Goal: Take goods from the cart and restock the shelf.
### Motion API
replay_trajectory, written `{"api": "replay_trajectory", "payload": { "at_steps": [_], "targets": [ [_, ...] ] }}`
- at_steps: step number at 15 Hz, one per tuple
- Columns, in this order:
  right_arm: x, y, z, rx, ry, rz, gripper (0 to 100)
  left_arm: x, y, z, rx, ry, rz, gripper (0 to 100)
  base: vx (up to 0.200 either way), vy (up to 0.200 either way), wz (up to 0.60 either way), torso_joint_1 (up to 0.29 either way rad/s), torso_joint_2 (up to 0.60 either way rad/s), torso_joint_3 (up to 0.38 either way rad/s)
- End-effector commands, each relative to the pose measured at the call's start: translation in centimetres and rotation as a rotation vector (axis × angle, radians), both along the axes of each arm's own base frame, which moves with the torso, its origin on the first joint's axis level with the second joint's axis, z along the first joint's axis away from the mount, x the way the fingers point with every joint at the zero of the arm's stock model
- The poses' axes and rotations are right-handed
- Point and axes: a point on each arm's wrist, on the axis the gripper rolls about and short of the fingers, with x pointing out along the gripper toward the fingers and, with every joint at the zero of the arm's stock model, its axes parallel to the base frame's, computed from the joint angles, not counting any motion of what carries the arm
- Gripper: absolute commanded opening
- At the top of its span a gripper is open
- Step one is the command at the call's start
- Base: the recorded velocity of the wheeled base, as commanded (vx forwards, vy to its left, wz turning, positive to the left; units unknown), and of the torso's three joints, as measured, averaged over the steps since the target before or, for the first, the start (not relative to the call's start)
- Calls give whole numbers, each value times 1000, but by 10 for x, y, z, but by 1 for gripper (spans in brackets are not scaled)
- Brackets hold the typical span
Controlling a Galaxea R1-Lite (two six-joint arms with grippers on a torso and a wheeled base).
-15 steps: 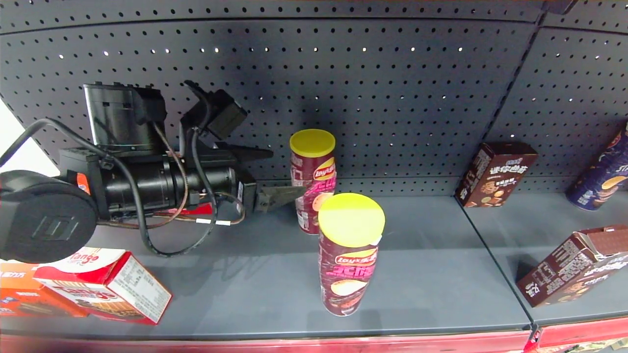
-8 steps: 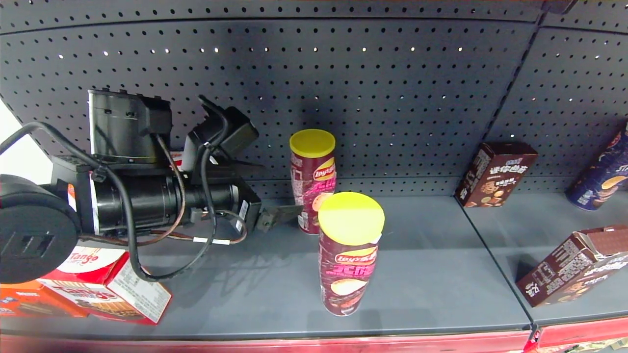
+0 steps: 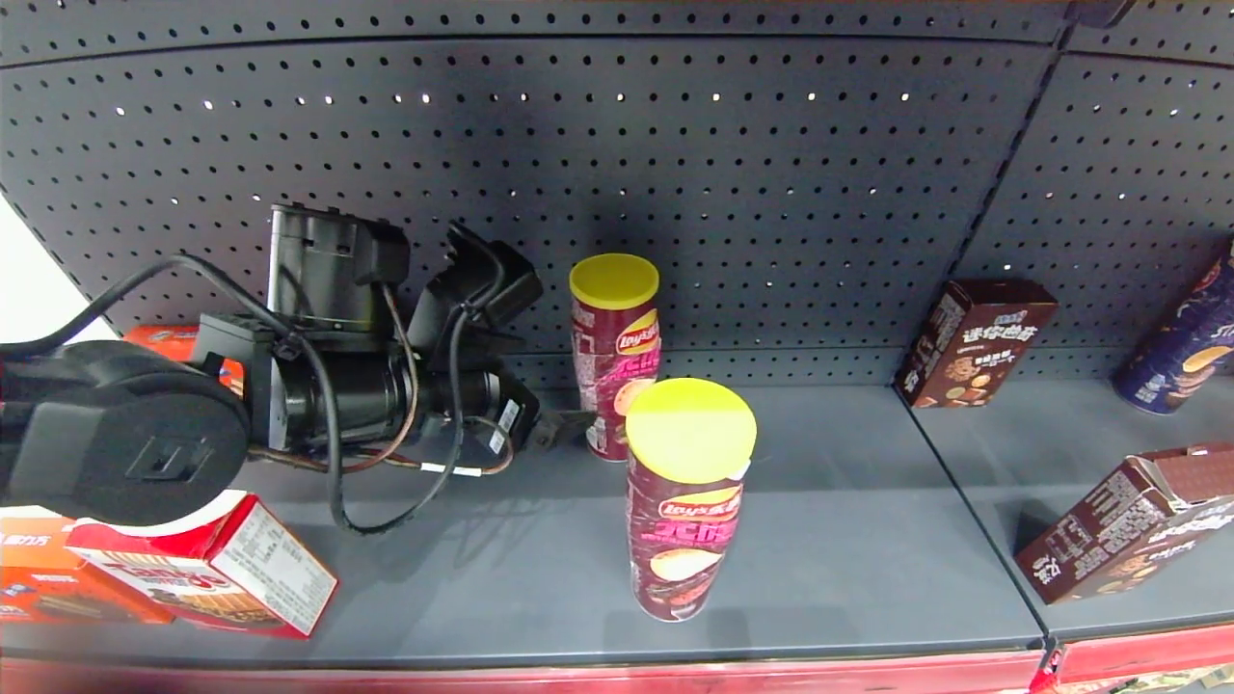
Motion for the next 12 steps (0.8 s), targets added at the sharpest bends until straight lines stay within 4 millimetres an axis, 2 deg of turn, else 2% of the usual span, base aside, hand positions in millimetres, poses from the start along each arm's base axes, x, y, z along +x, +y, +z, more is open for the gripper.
{"api": "replay_trajectory", "payload": {
  "at_steps": [1,8,12],
  "targets": [
    [0,0,0,-1,1,1,100,16,-6,-7,14,9,26,100,0,0,0,0,0,0],
    [0,0,0,-1,1,2,100,27,-2,-8,40,-4,114,100,0,0,0,0,0,0],
    [0,0,0,-1,1,2,100,35,4,-2,43,-32,189,100,0,0,0,0,0,0]
  ]
}}
